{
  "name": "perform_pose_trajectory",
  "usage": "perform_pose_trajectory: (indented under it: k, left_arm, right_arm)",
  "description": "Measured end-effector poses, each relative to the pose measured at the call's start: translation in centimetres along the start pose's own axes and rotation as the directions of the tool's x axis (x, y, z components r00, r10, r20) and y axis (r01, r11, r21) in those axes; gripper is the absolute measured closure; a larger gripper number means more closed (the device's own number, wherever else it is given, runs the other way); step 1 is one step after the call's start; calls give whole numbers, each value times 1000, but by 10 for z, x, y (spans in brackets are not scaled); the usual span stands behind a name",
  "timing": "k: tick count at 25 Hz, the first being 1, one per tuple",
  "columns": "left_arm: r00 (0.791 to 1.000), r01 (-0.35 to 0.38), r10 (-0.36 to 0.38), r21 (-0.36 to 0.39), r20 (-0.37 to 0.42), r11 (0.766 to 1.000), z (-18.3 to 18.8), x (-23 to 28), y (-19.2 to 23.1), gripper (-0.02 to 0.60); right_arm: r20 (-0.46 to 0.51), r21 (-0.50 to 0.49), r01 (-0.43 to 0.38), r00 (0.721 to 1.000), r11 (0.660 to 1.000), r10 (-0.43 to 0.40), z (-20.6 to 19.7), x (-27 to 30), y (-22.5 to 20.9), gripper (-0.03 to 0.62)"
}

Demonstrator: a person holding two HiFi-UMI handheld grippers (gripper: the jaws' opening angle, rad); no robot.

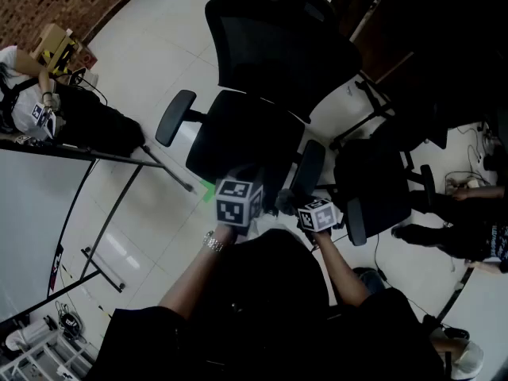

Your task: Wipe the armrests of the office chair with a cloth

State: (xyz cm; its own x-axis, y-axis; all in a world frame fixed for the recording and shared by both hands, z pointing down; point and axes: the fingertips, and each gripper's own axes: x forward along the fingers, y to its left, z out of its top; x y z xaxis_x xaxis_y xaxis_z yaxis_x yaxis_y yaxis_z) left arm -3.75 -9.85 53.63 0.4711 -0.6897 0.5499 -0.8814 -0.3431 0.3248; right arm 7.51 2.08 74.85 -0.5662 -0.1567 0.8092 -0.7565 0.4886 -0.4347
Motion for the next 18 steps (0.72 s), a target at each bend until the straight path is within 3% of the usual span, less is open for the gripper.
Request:
perform_pose_trajectory:
  k: [2,4,7,10,14,18]
  left_arm:
    - [1000,8,-8,10,2,1000,3,4,-6,575]
    - [1000,15,-15,18,3,1000,4,4,-11,575]
    - [1000,10,-10,23,5,1000,6,1,-11,575]
    - [1000,-9,8,18,12,1000,6,-6,-6,575]
    - [999,-44,43,5,15,999,1,-17,3,575]
    - [997,-73,73,3,6,997,-3,-23,11,575]
  right_arm:
    - [-8,-23,-29,1000,999,28,-3,-6,6,559]
    - [55,-12,-61,997,998,62,13,-21,5,559]
    - [264,75,-81,963,994,59,84,-57,-34,559]
    - [405,186,-41,914,982,-38,160,-80,-101,559]
    - [352,277,142,905,950,-238,183,-60,-179,559]
    - [229,229,232,931,946,-283,151,-31,-183,559]
